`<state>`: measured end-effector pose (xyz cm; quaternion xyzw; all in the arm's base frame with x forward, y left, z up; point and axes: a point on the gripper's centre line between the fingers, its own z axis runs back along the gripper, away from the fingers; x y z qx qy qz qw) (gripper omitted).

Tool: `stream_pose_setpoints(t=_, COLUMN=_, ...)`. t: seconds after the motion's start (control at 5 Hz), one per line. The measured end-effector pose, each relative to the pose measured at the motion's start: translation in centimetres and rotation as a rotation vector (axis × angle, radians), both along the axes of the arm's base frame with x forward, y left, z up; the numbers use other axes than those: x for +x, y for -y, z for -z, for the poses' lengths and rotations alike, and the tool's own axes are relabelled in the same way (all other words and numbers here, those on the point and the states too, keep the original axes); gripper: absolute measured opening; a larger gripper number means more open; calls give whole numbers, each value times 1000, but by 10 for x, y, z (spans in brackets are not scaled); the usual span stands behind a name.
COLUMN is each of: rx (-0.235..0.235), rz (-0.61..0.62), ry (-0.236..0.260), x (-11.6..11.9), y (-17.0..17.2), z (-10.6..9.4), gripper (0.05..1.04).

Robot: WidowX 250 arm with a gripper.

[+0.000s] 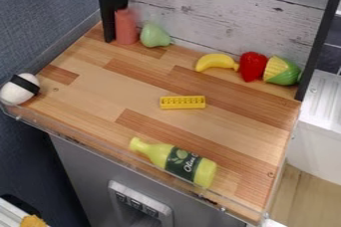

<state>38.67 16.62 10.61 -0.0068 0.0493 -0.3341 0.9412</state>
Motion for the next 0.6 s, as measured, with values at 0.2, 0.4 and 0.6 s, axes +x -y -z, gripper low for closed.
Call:
stream_pose_setpoints(t=0.2, rx=6, rz=-101, ry=-2, x=-2, y=-2, z=1, gripper=999)
stream_pose_setpoints(t=0.4, rx=13, rz=-187, ry=-6, x=-4, y=-2, z=8, gripper=999)
stream_pose_setpoints(t=0.6, rx=15, rz=-194, ry=3, x=-5, y=-5, z=22, gripper=999)
